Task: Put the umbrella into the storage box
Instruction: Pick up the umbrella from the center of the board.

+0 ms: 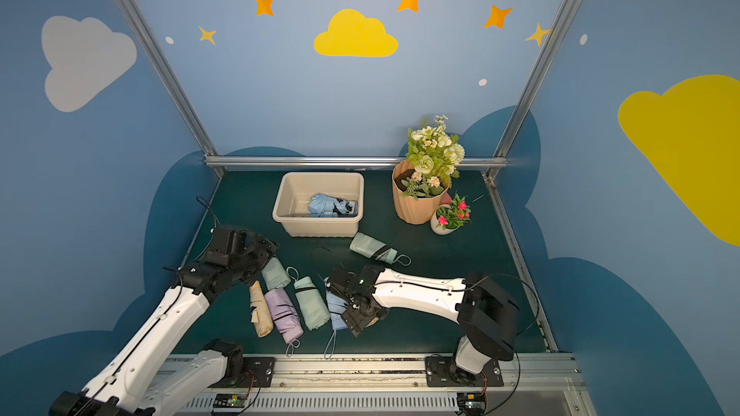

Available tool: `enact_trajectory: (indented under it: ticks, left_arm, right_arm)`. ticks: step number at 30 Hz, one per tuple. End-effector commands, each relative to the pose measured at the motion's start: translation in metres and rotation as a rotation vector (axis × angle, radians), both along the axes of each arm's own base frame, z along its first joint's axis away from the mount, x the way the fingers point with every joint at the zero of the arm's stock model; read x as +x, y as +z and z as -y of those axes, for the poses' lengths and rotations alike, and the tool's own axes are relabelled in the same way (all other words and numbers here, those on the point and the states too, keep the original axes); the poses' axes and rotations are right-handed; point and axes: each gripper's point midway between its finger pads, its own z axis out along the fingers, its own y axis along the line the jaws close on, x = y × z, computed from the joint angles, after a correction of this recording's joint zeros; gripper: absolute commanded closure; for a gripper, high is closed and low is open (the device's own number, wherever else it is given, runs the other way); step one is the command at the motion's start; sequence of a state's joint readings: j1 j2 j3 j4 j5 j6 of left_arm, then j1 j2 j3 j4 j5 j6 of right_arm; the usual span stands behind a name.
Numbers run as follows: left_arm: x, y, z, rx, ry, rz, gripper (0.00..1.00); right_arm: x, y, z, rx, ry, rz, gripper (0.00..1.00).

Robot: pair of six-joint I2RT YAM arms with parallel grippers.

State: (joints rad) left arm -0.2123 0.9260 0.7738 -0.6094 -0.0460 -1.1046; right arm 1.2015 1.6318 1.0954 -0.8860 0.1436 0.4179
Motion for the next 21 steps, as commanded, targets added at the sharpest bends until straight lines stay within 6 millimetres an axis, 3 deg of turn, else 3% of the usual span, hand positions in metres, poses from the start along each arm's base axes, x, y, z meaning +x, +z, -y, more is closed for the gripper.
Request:
enact_trajectory:
  ticks: [1, 6, 11, 17, 21]
  left_arm:
    - [-0.003, 0.004, -0.005, 0.015, 0.014, 0.019, 0.12]
    - [-0.006, 0.008, -0.009, 0.028, 0.023, 0.043, 0.11]
    - [-0.006, 0.012, -0.013, 0.041, 0.033, 0.057, 0.11]
    - [-0.001, 0.018, -0.012, 0.040, 0.025, 0.091, 0.11]
    - [0.002, 0.020, -0.011, 0.043, 0.017, 0.099, 0.11]
  right_arm:
    - [0.011, -0.001, -0.007, 0.042, -0.024, 0.004, 0.02]
    - [0.026, -0.015, -0.018, 0.096, -0.055, -0.018, 0.02]
    - [0.028, -0.021, -0.035, 0.141, -0.021, -0.031, 0.02]
    - [0.041, -0.034, -0.018, 0.073, -0.075, 0.003, 0.04]
    - [0.056, -0.031, 0.000, 0.024, -0.125, 0.070, 0.07]
